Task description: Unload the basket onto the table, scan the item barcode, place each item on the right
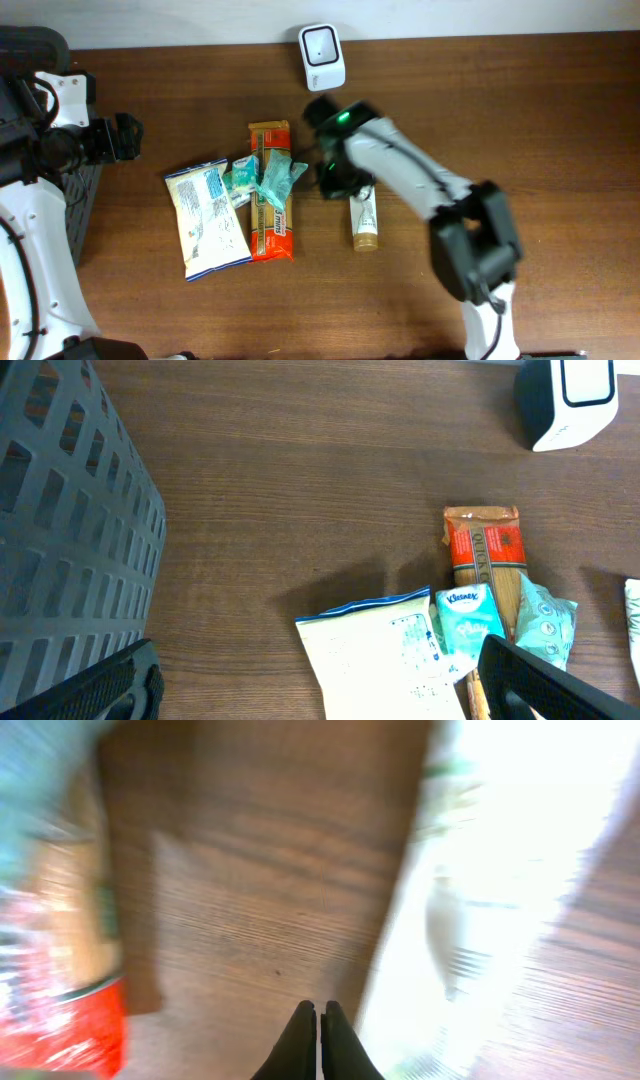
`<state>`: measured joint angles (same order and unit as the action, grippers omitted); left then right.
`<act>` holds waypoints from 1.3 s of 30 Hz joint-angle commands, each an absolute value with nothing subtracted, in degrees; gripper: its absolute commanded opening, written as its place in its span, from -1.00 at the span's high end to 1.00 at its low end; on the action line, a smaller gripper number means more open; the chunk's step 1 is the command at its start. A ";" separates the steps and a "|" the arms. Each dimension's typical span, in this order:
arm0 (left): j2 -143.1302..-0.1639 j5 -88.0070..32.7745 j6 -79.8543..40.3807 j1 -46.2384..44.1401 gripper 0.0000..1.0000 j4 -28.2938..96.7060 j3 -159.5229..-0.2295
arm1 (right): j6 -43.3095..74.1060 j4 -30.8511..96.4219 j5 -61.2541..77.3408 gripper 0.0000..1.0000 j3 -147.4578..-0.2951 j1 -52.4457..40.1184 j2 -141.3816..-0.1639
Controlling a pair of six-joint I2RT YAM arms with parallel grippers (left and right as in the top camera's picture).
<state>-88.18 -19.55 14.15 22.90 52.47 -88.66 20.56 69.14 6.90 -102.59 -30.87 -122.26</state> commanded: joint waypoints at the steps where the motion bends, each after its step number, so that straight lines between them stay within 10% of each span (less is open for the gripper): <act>1: -88.05 -20.16 14.68 22.94 -0.99 52.38 -88.92 | 19.99 71.22 12.97 0.84 -104.29 -22.79 -116.84; 12: -88.05 -20.14 14.68 22.94 -0.99 52.38 -88.92 | 19.00 71.64 13.19 0.47 -79.72 -28.73 -117.91; 24: -88.05 -20.14 14.68 22.94 -0.98 52.38 -88.92 | 7.88 63.20 9.76 0.44 -91.07 -12.73 -111.90; 27: -88.05 -20.14 14.68 22.94 -0.99 52.38 -88.92 | 18.98 55.90 -0.78 0.07 -93.17 -10.33 -112.49; 31: -88.05 -20.16 14.68 22.94 -0.99 52.38 -88.92 | 23.03 41.65 -0.47 0.06 -93.19 -9.10 -121.71; 39: -88.05 -20.14 14.68 22.94 -0.99 52.38 -88.92 | 8.84 50.13 21.47 0.02 -93.19 -15.92 -124.51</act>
